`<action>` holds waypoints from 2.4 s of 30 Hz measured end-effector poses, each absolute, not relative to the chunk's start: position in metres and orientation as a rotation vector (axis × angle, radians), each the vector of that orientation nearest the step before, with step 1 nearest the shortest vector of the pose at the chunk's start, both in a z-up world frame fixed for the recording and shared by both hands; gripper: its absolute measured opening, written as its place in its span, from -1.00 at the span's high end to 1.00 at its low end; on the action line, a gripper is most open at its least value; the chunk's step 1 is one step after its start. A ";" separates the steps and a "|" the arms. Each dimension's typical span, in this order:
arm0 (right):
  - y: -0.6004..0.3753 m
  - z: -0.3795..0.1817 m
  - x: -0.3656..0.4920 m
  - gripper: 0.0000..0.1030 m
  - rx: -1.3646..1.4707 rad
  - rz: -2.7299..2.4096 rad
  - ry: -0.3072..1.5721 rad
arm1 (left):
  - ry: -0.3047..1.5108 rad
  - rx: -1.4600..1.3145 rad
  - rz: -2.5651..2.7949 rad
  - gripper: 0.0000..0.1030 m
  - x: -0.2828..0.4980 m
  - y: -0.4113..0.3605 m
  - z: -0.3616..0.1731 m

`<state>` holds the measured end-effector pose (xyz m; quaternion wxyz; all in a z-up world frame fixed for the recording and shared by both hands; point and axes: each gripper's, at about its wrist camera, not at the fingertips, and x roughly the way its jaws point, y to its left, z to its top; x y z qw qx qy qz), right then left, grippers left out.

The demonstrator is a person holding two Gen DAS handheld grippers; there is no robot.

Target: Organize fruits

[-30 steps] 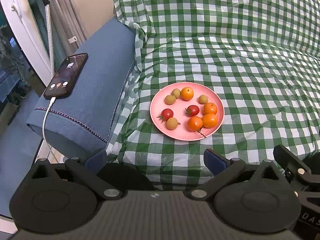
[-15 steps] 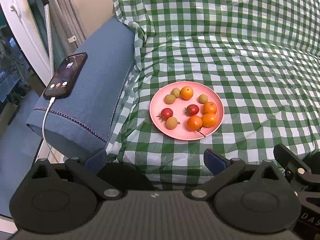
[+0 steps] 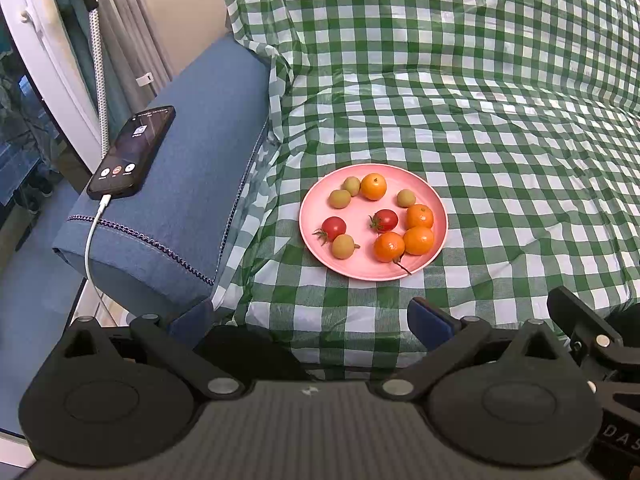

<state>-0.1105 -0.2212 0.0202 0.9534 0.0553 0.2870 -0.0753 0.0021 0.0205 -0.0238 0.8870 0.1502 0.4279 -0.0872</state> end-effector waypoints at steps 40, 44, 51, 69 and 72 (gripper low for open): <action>-0.221 0.019 -0.110 -0.99 0.113 -0.150 0.582 | 0.884 0.315 -0.186 -1.00 0.000 0.020 -0.023; -0.221 0.019 -0.110 -0.99 0.112 -0.150 0.580 | 0.884 0.313 -0.186 -1.00 0.000 0.020 -0.023; -0.221 0.020 -0.110 -0.99 0.113 -0.150 0.582 | 0.879 0.316 -0.188 -1.00 -0.002 0.018 -0.023; -0.221 0.020 -0.111 -0.99 0.113 -0.149 0.580 | 0.880 0.311 -0.188 -1.00 -0.003 0.018 -0.022; -0.222 0.019 -0.111 -0.99 0.114 -0.148 0.580 | 0.878 0.310 -0.189 -1.00 -0.003 0.018 -0.022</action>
